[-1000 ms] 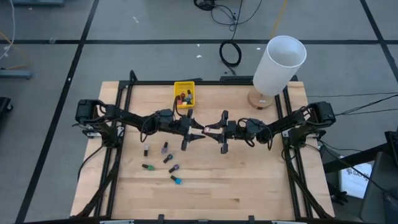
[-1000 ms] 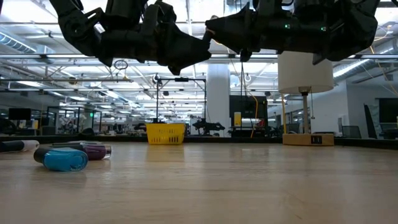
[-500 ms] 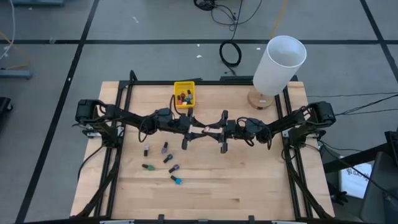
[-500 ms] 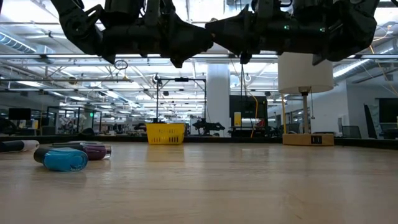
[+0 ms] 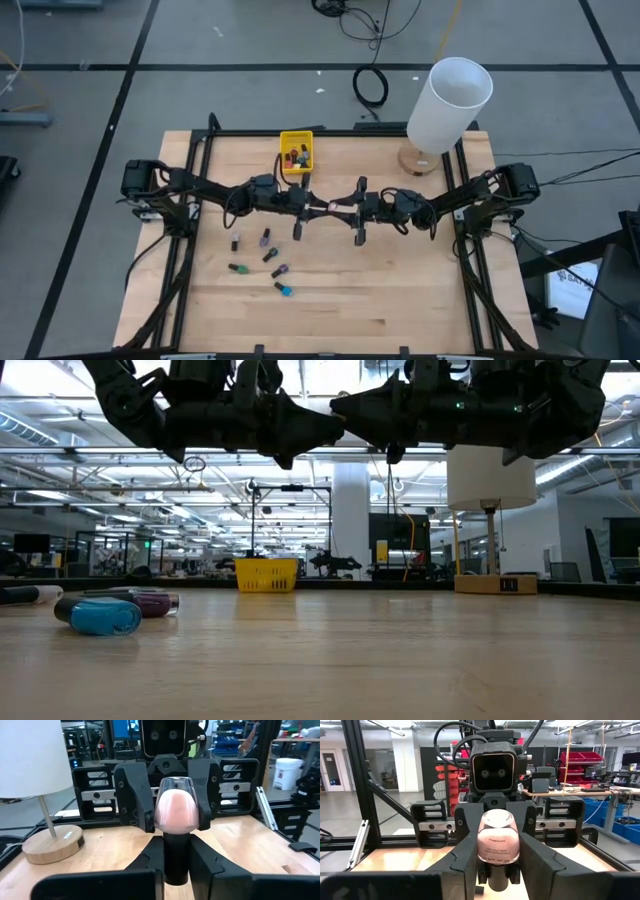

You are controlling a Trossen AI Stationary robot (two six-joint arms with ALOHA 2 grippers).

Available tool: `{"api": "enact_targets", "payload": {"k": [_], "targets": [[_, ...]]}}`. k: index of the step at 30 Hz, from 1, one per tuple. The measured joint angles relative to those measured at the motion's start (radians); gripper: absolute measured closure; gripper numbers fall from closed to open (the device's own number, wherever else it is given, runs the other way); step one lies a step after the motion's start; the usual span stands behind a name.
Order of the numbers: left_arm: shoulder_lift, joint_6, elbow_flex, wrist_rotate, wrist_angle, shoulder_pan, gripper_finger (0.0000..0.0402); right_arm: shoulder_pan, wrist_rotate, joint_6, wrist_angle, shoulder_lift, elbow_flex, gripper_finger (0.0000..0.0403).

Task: Pick & Place Nail Polish
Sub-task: Put the pink nail polish bottle into the yellow bin

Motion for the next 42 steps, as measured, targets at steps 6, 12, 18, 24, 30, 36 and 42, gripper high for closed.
{"api": "enact_targets", "payload": {"k": [6, 12, 18, 24, 30, 36, 42], "targets": [[-0.014, 0.001, 0.000, -0.041, -0.009, 0.013, 0.0365, 0.001, 0.053, -0.026, -0.002, -0.001, 0.001, 0.0247], [-0.114, -0.002, 0.000, -0.112, -0.147, 0.088, 0.0365, 0.004, 0.130, -0.042, -0.179, -0.122, -0.004, 0.0123], [-0.210, -0.049, 0.000, -0.241, -0.373, 0.233, 0.0365, 0.004, 0.131, 0.020, -0.441, -0.300, -0.005, 0.0071], [-0.158, -0.201, 0.000, -0.297, -0.502, 0.404, 0.0365, 0.004, 0.132, 0.048, -0.575, -0.404, -0.005, 0.0070], [-0.037, -0.339, 0.000, -0.282, -0.501, 0.490, 0.0365, 0.004, 0.132, 0.043, -0.588, -0.408, -0.005, 0.0082], [0.031, -0.364, 0.000, -0.282, -0.491, 0.507, 0.0351, 0.004, 0.131, 0.042, -0.591, -0.401, -0.006, 0.0083], [0.026, -0.363, 0.000, -0.286, -0.487, 0.502, 0.0300, 0.003, 0.131, 0.042, -0.601, -0.401, -0.006, 0.0083]]}}
